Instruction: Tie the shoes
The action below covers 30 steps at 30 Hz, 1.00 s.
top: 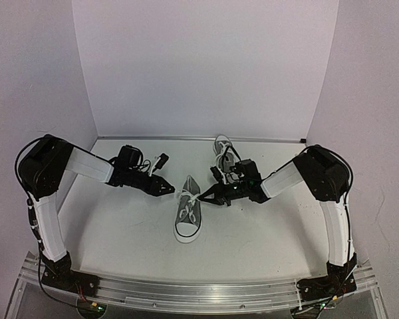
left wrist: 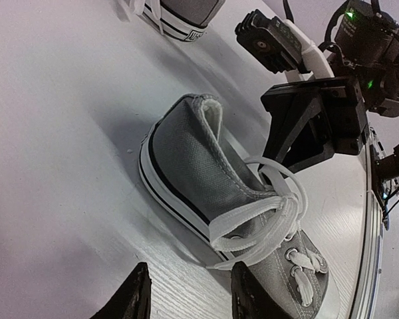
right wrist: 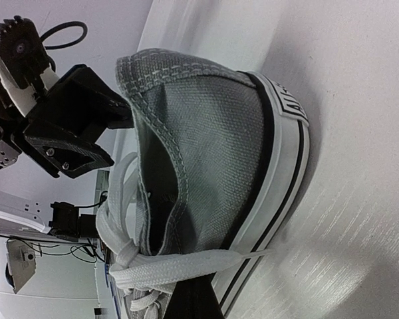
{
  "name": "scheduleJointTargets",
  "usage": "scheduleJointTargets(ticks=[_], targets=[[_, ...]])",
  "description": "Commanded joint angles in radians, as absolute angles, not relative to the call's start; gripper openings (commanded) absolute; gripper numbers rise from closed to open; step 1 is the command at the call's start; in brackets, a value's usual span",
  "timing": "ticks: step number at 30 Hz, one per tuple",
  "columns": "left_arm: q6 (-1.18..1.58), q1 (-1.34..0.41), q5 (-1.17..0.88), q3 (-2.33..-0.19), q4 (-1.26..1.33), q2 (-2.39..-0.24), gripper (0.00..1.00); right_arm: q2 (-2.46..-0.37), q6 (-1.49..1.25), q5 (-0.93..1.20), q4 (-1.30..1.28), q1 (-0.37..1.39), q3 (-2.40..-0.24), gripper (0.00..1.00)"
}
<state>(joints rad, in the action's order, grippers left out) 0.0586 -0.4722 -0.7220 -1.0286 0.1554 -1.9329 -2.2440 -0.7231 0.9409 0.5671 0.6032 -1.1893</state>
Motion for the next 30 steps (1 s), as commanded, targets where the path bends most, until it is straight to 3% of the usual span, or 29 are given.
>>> scheduleJointTargets(ticks=[1,12,20,26,30], targets=[[0.063,-0.489,-0.771,-1.088,0.188,-1.953,0.43,-2.241,-0.718,0.95,0.597,0.609,-1.206,0.0],[0.072,-0.52,-0.774,-1.147,0.194,-2.014,0.38,-2.238,-0.716,0.952,0.596,0.609,-1.206,0.0],[0.067,-0.522,-0.771,-1.134,0.207,-2.008,0.22,-2.227,-0.711,0.948,0.596,0.608,-1.193,0.0],[0.053,-0.518,-0.727,-1.113,0.203,-1.982,0.02,-2.201,-0.709,0.944,0.595,0.594,-1.164,0.0],[0.041,-0.509,-0.677,-1.096,0.187,-1.959,0.0,-2.179,-0.7,0.943,0.593,0.582,-1.129,0.0]])
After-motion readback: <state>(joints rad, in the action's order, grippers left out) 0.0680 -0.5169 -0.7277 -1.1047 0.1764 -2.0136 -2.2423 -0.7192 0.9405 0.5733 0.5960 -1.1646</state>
